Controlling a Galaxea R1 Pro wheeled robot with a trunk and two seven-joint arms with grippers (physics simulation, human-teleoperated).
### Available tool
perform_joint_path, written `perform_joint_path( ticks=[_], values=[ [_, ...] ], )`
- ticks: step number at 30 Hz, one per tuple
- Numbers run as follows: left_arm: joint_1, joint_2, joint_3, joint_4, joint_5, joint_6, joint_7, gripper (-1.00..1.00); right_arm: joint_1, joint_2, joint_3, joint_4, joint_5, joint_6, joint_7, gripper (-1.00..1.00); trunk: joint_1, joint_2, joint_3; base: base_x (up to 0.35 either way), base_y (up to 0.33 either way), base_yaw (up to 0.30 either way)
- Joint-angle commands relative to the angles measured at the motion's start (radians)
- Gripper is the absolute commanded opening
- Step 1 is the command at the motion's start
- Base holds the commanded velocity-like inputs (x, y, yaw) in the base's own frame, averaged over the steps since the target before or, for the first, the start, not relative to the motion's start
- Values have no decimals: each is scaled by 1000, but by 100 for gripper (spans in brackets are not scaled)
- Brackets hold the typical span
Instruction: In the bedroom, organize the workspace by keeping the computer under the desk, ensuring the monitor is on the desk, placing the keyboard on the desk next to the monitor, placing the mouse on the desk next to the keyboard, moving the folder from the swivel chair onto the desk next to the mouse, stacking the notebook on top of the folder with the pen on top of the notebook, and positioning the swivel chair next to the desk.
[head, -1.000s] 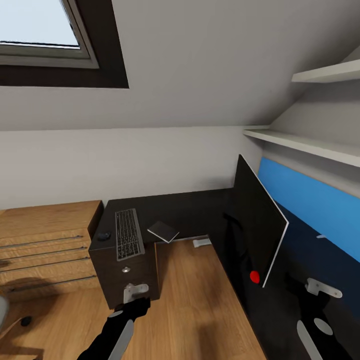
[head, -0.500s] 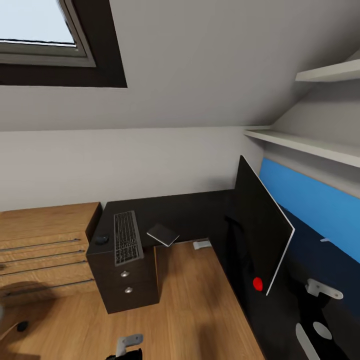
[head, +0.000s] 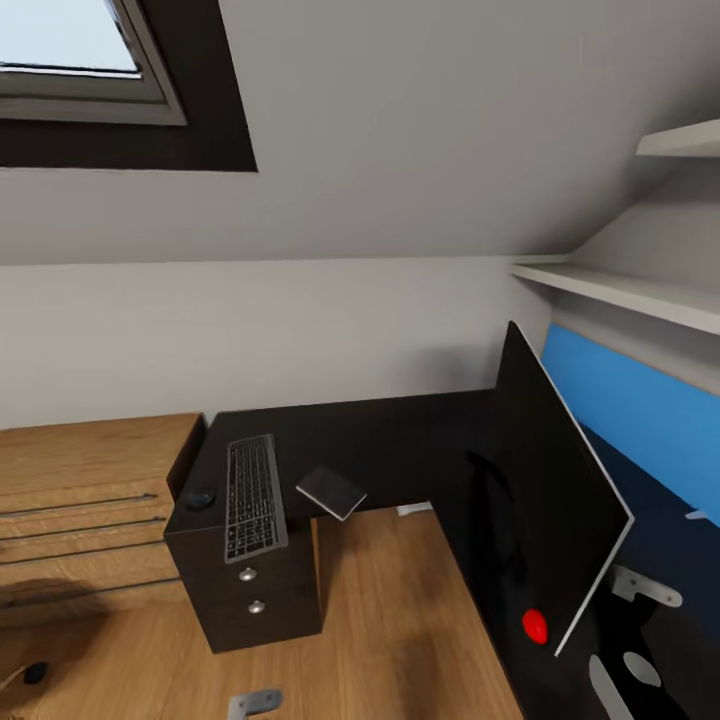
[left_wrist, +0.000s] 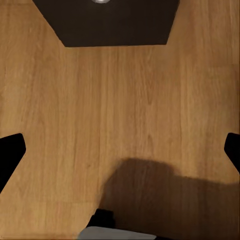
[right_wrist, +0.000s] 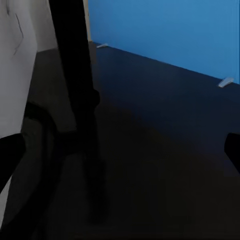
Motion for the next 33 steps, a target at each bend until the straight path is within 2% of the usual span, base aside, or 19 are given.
perform_joint_path(
  ticks=[1,2,3,7,14,25,33],
  values=[
    [-1,0,-9,3,11,-6,6,100,0,3,2,1,-2,-4,0,100,0,-1,-2,49,-10,260],
    [-1,0,-9,4,10,-6,6,100,-1,6,2,2,6,-4,0,100,0,-1,-2,31,-7,263],
    [-1,0,-8,5,10,-8,6,100,0,13,1,3,34,-5,0,100,0,-1,-2,10,-2,234],
    [-1,1,-7,6,10,-9,6,100,0,15,0,4,54,-31,0,100,0,-1,-2,4,-1,228],
    [-1,2,-6,6,10,-9,6,100,0,18,1,5,63,-66,0,100,0,-1,-2,1,0,263],
    [-1,1,-6,6,11,-10,7,100,-1,19,1,5,64,-69,0,100,0,-1,-2,0,0,273],
    [-1,1,-2,6,12,-11,8,100,0,17,1,12,64,-69,0,100,0,-1,-1,0,0,22]
  ],
)
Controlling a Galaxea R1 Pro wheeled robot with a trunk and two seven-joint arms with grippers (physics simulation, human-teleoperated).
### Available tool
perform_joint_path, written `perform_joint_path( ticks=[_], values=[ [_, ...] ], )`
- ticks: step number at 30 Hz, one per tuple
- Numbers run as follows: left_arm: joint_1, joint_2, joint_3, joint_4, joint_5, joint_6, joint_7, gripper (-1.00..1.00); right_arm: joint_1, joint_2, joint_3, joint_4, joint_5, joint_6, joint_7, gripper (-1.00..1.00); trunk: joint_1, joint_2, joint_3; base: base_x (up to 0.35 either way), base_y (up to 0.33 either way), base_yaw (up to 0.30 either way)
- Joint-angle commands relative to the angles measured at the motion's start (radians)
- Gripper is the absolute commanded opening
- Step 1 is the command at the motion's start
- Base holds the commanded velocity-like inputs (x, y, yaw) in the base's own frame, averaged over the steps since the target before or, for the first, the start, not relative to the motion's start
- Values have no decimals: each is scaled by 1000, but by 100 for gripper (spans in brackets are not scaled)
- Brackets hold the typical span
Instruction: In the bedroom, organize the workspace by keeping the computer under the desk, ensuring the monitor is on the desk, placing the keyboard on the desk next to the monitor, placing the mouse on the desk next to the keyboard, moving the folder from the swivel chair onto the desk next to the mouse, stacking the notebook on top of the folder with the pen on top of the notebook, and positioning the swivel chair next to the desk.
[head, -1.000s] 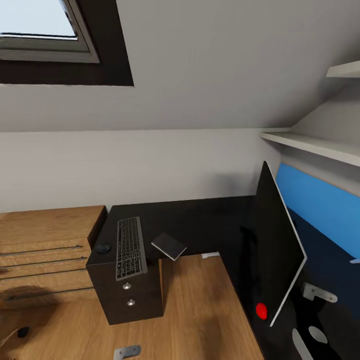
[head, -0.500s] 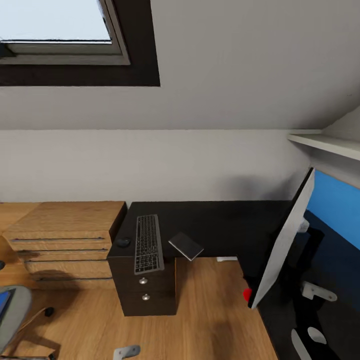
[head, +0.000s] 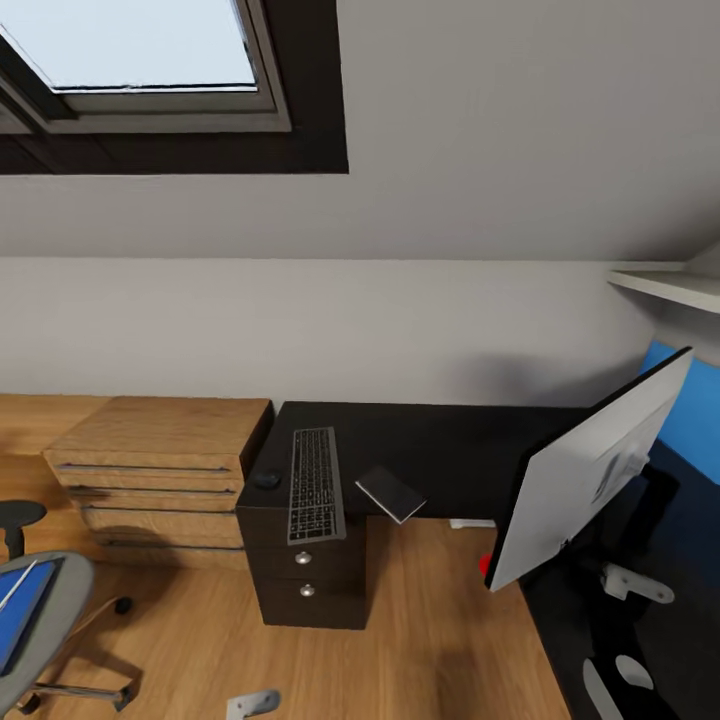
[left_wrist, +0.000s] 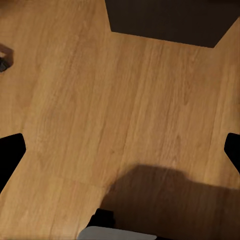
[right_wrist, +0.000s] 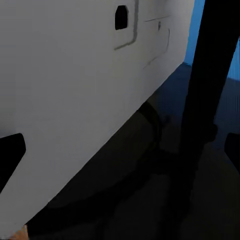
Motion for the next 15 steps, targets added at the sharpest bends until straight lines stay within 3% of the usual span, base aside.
perform_joint_path(
  ticks=[1,7,15],
  values=[
    [-1,1,-8,0,11,-5,6,100,-1,-1,2,2,-7,-4,0,100,0,-2,-1,0,0,-180],
    [-1,2,-4,-1,12,-6,9,100,-1,-2,2,12,-7,-4,2,100,0,-2,1,0,0,-249],
    [-1,0,-5,-3,12,-7,11,100,-4,-2,0,53,0,-1,0,100,0,-2,1,0,0,-41]
  ],
)
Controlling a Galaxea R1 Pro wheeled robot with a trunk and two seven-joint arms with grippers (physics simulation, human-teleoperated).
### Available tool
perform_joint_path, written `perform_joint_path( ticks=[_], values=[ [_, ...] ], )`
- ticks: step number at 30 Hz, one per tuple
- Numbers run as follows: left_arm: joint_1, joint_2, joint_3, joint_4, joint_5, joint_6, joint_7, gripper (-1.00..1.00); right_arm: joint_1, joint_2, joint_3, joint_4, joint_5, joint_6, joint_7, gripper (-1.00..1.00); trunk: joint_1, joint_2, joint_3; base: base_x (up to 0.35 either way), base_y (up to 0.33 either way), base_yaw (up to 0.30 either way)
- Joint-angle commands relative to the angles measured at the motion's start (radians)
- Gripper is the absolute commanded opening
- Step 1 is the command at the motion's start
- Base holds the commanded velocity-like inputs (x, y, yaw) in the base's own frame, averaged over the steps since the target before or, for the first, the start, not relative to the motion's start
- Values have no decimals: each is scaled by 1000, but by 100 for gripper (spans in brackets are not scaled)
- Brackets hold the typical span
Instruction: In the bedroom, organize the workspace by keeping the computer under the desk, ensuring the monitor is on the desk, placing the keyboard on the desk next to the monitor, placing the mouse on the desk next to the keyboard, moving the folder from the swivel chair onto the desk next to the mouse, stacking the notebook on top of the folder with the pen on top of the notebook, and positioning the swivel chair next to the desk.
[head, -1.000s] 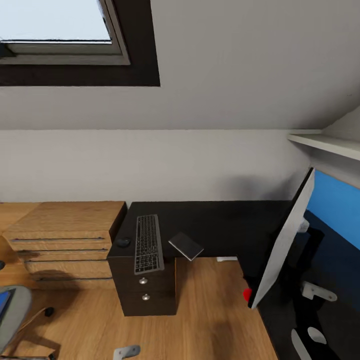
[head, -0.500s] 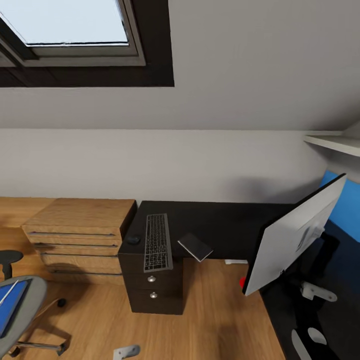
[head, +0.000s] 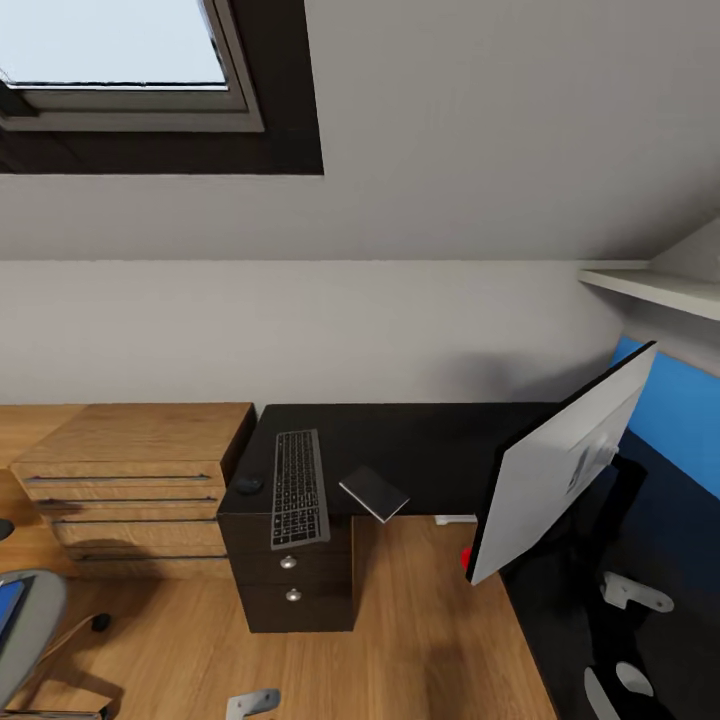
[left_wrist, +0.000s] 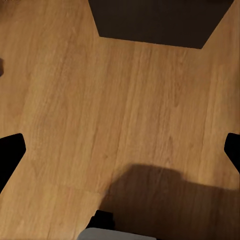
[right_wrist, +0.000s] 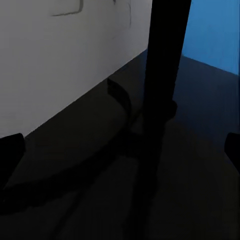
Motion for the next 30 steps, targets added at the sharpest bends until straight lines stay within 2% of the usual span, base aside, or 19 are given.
perform_joint_path(
  ticks=[1,4,5,6,8,10,11,13,17,21,30],
  values=[
    [-1,1,-8,0,11,-5,6,100,-12,-1,1,21,-7,-1,-1,100,0,-1,-2,0,0,-4],
    [-1,1,-8,0,10,-5,6,100,-160,-17,-1,212,-5,66,-17,100,0,-1,-2,0,0,-2],
    [-1,1,-8,0,10,-5,6,100,-241,-25,-1,307,-4,96,-24,100,0,-1,-2,0,0,0],
    [-1,1,-9,0,9,-5,6,100,-282,-28,-1,352,-4,106,-26,100,0,-1,-2,0,0,0],
    [-1,1,-9,0,9,-6,6,100,-421,-39,1,474,1,131,-32,100,0,-1,-2,0,0,0],
    [-1,1,-9,0,9,-6,6,100,-479,-52,1,514,7,139,-35,100,0,-1,-2,0,0,0],
    [-1,1,-9,0,9,-6,6,100,-509,-70,1,534,12,143,-36,100,0,-1,-2,0,0,0],
    [-1,1,-11,0,9,-6,5,100,-527,-86,1,548,16,145,-37,100,0,-1,-2,0,0,0],
    [-1,0,-12,0,10,-6,5,100,-537,-96,2,560,24,145,-37,100,0,-1,-2,0,0,0],
    [-1,-1,-9,0,12,-6,5,100,-540,-95,-1,609,27,79,-37,100,0,-1,-2,0,0,0],
    [-1,-2,-8,0,12,-6,5,100,-539,-98,0,644,36,58,-29,100,0,-1,-2,0,0,0]
  ],
)
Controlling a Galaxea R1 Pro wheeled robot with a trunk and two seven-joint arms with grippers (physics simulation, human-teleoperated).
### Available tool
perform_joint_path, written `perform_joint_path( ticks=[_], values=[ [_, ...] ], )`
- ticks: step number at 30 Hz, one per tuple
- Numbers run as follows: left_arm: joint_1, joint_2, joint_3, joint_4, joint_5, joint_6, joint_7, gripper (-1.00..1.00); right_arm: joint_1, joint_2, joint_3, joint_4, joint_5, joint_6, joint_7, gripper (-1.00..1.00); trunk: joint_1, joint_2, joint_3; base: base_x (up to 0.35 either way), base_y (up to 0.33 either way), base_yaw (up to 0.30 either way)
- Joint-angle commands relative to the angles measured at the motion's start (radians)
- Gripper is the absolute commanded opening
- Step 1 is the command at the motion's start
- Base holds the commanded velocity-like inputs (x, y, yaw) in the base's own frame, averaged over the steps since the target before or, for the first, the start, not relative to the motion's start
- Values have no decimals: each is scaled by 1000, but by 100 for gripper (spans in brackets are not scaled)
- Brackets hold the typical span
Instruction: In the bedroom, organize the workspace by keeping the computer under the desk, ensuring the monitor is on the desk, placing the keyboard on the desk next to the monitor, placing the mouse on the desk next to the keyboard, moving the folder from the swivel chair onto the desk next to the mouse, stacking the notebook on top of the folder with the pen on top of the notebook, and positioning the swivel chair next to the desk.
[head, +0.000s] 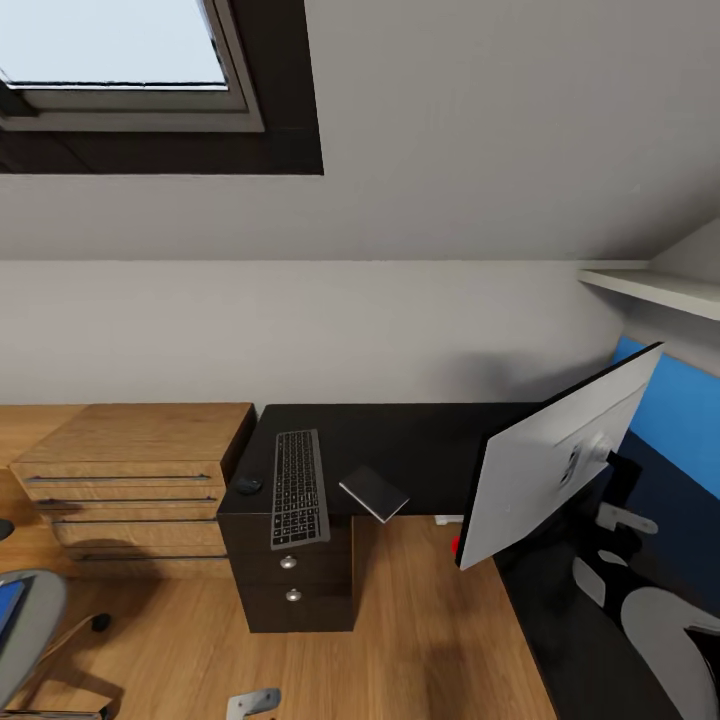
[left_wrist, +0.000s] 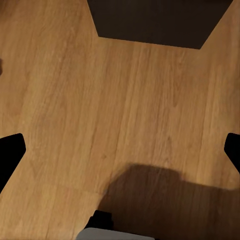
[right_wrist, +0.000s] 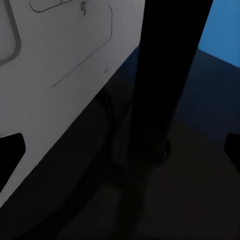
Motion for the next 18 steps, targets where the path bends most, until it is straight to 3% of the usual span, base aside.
perform_joint_path(
  ticks=[1,7,11,18],
  values=[
    [-1,0,-9,-1,11,-5,6,100,-1,-2,3,6,-2,-5,3,100,0,-2,-2,0,0,0],
    [-1,1,-9,-11,12,-27,6,100,-1,-29,3,16,23,0,7,100,0,-2,-2,0,0,0],
    [-1,0,-7,-55,14,-37,6,100,0,-45,3,16,26,-4,28,100,16,-30,-14,0,0,0],
    [-1,1,-6,-64,14,-38,6,100,1,-47,2,16,28,-8,32,100,42,-79,-36,0,0,0]
  ],
)
